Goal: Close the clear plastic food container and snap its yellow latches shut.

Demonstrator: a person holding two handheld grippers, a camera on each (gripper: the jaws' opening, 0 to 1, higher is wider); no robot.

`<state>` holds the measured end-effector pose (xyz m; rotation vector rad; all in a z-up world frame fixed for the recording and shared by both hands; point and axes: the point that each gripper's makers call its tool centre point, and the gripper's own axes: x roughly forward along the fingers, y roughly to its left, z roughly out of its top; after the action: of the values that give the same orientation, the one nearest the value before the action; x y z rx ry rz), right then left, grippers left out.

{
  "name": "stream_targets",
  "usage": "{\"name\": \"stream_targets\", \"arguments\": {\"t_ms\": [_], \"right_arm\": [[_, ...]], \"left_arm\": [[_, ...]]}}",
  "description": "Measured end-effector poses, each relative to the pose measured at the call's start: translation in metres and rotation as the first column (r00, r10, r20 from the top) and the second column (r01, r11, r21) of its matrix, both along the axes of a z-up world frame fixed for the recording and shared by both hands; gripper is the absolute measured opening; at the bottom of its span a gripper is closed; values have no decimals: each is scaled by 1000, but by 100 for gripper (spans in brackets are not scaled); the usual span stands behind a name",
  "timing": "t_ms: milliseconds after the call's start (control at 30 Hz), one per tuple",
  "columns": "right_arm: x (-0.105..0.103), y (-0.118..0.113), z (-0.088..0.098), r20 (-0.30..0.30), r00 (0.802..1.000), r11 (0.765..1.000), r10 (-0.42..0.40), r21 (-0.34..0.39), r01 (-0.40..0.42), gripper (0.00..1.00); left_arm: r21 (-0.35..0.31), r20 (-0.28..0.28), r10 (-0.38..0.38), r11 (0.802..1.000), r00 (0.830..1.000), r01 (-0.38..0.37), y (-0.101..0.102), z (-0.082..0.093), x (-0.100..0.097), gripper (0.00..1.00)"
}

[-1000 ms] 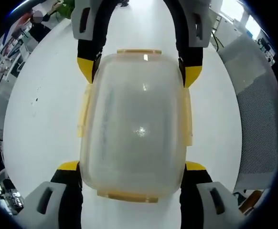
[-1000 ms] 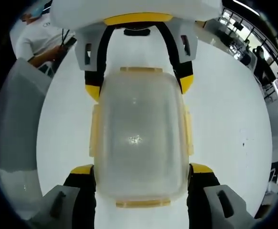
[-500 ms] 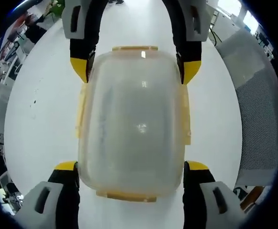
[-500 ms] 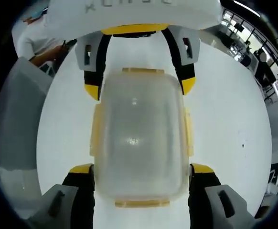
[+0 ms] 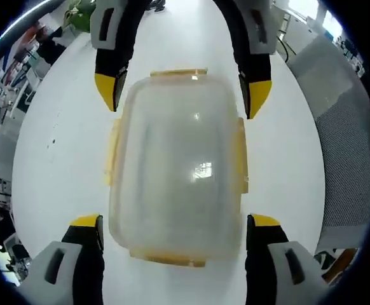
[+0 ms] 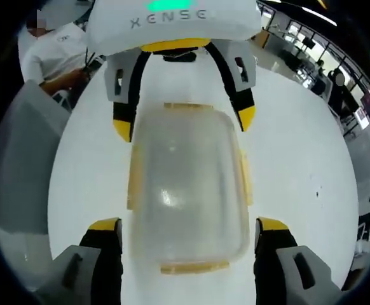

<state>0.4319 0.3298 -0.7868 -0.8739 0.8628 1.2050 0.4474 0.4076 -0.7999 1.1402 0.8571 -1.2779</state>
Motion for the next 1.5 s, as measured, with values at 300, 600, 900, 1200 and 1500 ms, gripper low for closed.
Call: {"name": "stream_targets", "arguments": {"t_ms": [300,600,900,1200,1500], "right_arm": [[9,-9,8,45,992,988,-118,104,113,87],[7,-8,12,35,960,928,-279,268,260,89],[7,-4,15,27,893,813,-449,427,396,89],[4,-1,14,-22,849,729,-528,501,466,88],[5,-7,22,-23,820,685,-573,535,494,85]], "left_arm": [[-105,45,81,992,996,-76,-4,5,5,92],[-286,49,235,934,971,-212,-4,11,8,93],[-428,-1,376,838,927,-340,-4,19,7,92],[-483,-21,439,782,898,-394,-1,17,4,91],[-494,-53,484,747,873,-444,9,17,0,90]]}}
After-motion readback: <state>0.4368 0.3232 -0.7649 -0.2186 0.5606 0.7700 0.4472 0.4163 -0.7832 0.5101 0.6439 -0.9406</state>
